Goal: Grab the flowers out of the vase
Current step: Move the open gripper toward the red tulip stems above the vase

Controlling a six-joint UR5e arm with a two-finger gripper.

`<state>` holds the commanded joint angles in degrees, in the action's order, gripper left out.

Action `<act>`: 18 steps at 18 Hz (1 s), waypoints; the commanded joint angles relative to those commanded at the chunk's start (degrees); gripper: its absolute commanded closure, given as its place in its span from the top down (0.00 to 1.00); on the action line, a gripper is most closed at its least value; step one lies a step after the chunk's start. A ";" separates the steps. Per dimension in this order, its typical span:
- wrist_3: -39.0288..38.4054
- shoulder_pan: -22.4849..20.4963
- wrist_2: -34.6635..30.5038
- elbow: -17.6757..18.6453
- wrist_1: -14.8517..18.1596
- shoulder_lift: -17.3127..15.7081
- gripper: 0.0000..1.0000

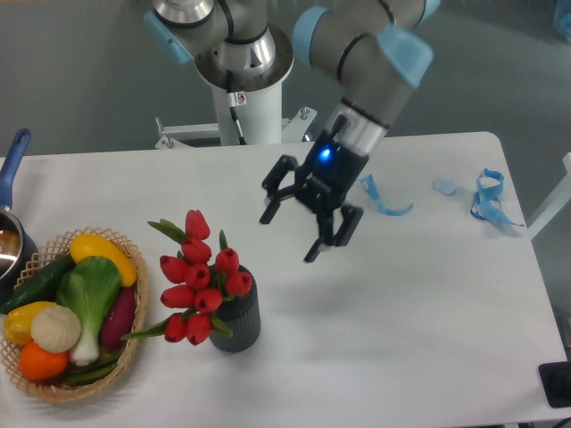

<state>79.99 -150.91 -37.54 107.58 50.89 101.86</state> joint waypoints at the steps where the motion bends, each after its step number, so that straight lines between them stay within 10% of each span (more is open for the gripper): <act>1: -1.15 0.17 1.58 0.09 0.00 0.18 1.00; 18: -4.06 3.95 3.35 -2.90 -4.30 5.98 1.00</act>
<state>75.94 -146.96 -34.19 104.68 46.59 107.84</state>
